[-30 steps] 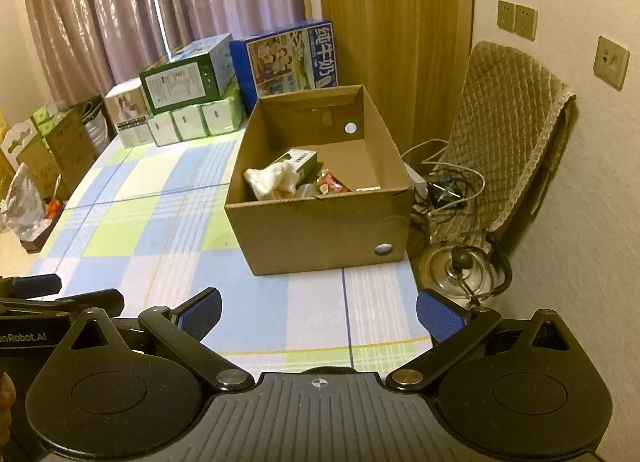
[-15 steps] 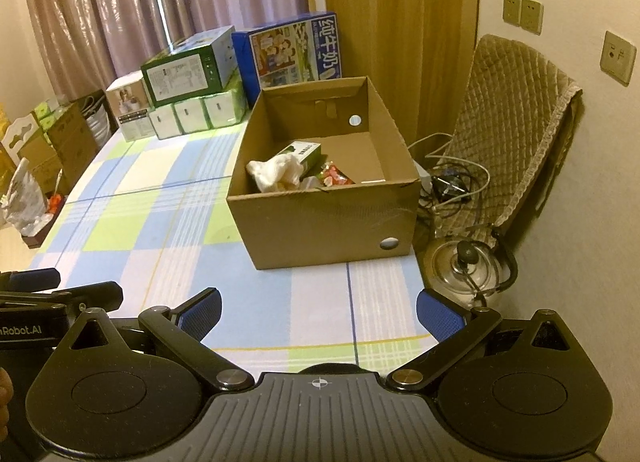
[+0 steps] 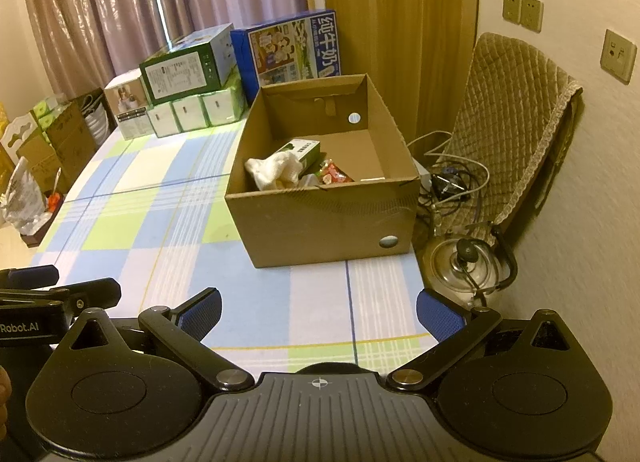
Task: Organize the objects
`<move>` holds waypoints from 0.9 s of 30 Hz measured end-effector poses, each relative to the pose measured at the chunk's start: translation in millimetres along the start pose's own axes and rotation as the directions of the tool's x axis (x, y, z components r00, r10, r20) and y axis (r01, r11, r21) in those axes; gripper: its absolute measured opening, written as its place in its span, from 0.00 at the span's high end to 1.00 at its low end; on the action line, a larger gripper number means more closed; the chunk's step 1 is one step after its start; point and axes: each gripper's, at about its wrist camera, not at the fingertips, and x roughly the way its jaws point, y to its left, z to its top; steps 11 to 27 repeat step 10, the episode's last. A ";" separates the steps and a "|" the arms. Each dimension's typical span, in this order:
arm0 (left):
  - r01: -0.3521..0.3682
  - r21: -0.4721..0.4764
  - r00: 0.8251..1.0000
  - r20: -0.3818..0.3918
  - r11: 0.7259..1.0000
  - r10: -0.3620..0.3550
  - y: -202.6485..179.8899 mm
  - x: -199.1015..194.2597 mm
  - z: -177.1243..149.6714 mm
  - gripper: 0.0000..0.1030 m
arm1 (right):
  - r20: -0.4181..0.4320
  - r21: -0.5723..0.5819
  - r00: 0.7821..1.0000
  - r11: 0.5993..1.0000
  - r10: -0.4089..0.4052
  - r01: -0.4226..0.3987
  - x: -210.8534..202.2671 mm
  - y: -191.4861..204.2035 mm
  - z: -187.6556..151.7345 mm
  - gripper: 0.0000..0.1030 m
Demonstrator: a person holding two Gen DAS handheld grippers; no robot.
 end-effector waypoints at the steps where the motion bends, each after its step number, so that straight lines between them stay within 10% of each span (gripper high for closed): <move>1: 0.000 0.000 1.000 0.000 1.000 0.000 0.1 -0.1 -0.2 0.01 | 0.000 0.000 1.000 1.000 0.000 0.000 0.0 0.1 0.0 0.02; 27: 0.012 -0.013 1.000 0.019 1.000 -0.011 2.8 -1.1 -3.6 0.01 | -0.008 -0.004 1.000 1.000 0.003 -0.003 3.4 0.8 -3.7 0.02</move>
